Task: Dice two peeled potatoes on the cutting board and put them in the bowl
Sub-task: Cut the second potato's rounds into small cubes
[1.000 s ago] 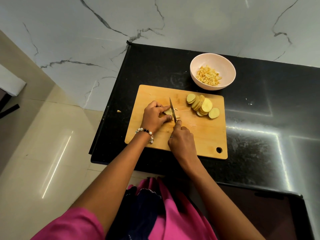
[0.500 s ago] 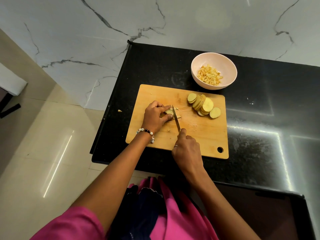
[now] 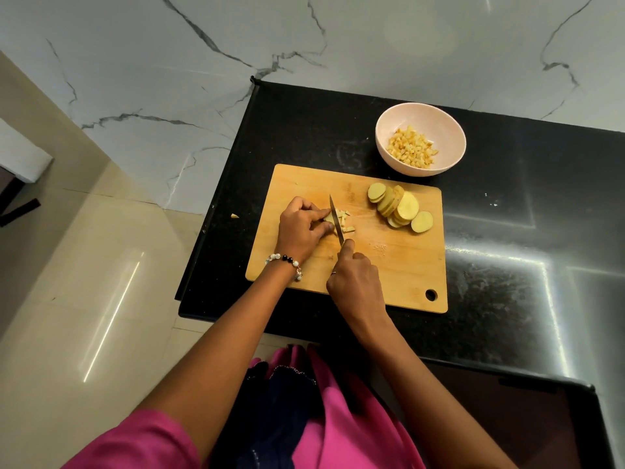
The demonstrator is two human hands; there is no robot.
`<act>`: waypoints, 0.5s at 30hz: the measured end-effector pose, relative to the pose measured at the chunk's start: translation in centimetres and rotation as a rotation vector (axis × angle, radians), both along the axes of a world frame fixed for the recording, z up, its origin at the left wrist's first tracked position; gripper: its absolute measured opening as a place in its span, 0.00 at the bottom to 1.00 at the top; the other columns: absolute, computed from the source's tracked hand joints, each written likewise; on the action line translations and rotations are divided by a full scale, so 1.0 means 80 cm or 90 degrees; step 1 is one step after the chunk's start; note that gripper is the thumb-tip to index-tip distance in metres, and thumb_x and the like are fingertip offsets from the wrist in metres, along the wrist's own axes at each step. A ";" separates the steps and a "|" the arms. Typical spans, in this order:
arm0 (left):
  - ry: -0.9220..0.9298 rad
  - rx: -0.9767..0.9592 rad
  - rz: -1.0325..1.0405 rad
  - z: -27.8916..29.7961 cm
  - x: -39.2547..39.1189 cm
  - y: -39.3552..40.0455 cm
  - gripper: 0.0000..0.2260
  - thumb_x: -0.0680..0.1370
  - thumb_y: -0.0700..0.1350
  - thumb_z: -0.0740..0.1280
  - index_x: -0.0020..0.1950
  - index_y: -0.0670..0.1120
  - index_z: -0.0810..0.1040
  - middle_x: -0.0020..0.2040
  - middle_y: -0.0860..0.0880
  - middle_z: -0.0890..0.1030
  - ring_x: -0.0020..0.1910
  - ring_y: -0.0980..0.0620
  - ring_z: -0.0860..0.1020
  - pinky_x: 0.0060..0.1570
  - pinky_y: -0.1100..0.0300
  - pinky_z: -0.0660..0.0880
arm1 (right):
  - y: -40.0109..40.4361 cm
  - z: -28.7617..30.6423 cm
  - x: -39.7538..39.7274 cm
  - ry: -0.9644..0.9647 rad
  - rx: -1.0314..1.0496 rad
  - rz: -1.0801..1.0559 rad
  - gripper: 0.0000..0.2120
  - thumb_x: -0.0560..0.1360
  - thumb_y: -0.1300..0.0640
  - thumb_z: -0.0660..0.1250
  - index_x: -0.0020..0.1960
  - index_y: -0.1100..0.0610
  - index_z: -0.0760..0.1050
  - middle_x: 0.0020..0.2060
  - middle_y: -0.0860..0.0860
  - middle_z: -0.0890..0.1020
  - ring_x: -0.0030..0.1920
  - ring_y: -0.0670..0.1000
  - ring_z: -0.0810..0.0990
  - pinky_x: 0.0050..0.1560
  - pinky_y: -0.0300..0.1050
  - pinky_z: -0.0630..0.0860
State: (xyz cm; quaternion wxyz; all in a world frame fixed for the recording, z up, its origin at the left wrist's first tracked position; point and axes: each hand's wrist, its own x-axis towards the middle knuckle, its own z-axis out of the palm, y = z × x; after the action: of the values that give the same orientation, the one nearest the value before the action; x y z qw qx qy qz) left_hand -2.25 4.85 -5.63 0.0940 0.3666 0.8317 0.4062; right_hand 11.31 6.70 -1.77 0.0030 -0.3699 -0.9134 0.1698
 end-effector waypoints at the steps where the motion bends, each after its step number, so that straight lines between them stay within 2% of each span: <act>1: -0.002 0.002 0.000 -0.001 0.000 0.000 0.17 0.69 0.42 0.75 0.56 0.40 0.81 0.49 0.44 0.77 0.47 0.53 0.74 0.46 0.65 0.73 | -0.001 0.000 -0.004 -0.006 0.018 0.010 0.25 0.76 0.67 0.53 0.73 0.68 0.55 0.52 0.64 0.77 0.46 0.64 0.77 0.39 0.48 0.64; 5: 0.001 0.014 0.004 -0.004 0.002 0.001 0.16 0.69 0.41 0.75 0.55 0.39 0.82 0.48 0.43 0.77 0.47 0.48 0.76 0.47 0.56 0.77 | -0.002 -0.004 -0.012 -0.004 0.046 0.022 0.23 0.77 0.68 0.51 0.72 0.71 0.55 0.50 0.65 0.77 0.43 0.64 0.79 0.36 0.47 0.65; 10: 0.034 0.023 0.014 -0.009 0.005 0.000 0.15 0.70 0.42 0.75 0.55 0.39 0.82 0.48 0.43 0.76 0.46 0.46 0.76 0.46 0.53 0.77 | -0.022 -0.017 0.021 -0.033 0.078 0.027 0.24 0.66 0.71 0.59 0.62 0.75 0.69 0.34 0.65 0.78 0.23 0.62 0.75 0.23 0.42 0.60; 11: 0.039 0.022 0.015 -0.010 0.006 -0.001 0.15 0.70 0.42 0.75 0.55 0.39 0.82 0.48 0.43 0.76 0.46 0.46 0.75 0.46 0.52 0.77 | -0.024 -0.015 0.026 -0.038 0.065 0.026 0.25 0.66 0.71 0.58 0.63 0.75 0.68 0.36 0.65 0.78 0.25 0.63 0.76 0.24 0.43 0.62; 14: 0.035 0.020 0.014 -0.008 0.007 -0.002 0.15 0.70 0.43 0.75 0.55 0.40 0.82 0.48 0.43 0.76 0.47 0.46 0.75 0.47 0.52 0.77 | -0.016 -0.007 0.028 -0.032 -0.005 0.024 0.27 0.75 0.66 0.54 0.73 0.69 0.56 0.51 0.64 0.77 0.45 0.65 0.78 0.39 0.50 0.69; 15: 0.029 0.020 0.010 -0.006 0.006 -0.002 0.16 0.70 0.43 0.75 0.56 0.39 0.81 0.48 0.43 0.76 0.48 0.47 0.76 0.48 0.53 0.77 | -0.012 -0.005 0.027 -0.015 -0.018 0.012 0.26 0.76 0.65 0.54 0.73 0.67 0.55 0.53 0.64 0.77 0.48 0.65 0.77 0.42 0.51 0.70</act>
State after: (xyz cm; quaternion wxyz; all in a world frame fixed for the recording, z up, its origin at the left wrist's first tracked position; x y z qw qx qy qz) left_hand -1.76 4.65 -6.11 0.0661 0.3708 0.8300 0.4113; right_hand 13.44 5.76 -2.20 -0.0143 -0.3636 -0.9142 0.1783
